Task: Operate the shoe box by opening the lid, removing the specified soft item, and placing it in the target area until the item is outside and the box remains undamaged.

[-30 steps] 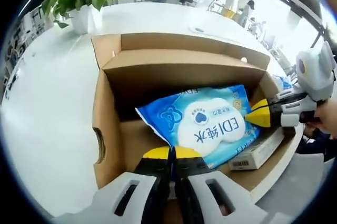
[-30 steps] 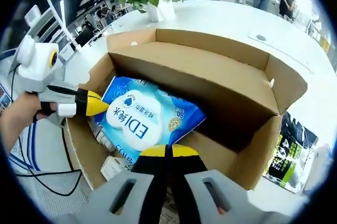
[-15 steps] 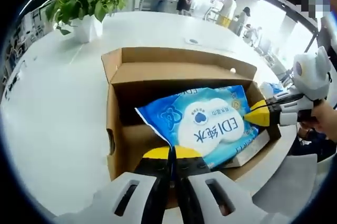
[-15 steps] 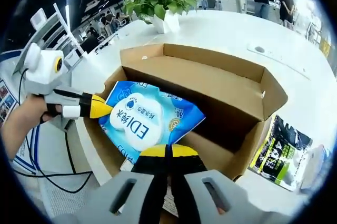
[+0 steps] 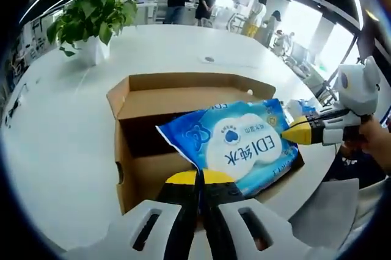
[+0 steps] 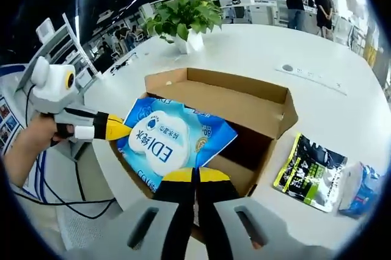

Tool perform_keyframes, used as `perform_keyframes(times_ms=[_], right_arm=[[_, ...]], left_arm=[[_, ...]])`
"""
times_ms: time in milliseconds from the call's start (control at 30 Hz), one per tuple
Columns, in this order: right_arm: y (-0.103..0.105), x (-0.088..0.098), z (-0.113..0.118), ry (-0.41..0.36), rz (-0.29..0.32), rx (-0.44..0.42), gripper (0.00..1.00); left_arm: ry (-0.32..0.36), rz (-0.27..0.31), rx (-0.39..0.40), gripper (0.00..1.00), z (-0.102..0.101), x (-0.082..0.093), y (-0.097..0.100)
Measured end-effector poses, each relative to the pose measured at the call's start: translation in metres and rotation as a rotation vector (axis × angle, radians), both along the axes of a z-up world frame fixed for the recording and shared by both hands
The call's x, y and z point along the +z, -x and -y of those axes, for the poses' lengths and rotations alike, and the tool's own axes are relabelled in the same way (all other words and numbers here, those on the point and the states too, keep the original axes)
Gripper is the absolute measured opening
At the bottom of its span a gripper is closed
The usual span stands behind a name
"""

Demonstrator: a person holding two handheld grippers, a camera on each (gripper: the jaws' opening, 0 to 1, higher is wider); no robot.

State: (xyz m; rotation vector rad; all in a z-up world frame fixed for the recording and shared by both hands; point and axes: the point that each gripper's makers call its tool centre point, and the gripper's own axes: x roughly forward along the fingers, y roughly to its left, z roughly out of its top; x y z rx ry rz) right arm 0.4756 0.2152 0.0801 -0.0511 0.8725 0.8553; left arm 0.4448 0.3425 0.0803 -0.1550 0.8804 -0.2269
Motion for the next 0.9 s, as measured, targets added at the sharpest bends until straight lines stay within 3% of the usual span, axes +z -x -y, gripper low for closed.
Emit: perform_keyframes(times_ms=[467, 900], right_arm=[[0.005, 0.029, 0.05, -0.015, 0.022, -0.065, 0.0], [0.001, 0.035, 0.091, -0.022, 0.015, -0.141, 0.0]], left_arm=[[0.023, 0.04, -0.093, 0.0, 0.046, 0.021, -0.007], [0.046, 0.051, -0.142, 0.0, 0.085, 0.026, -0.012]])
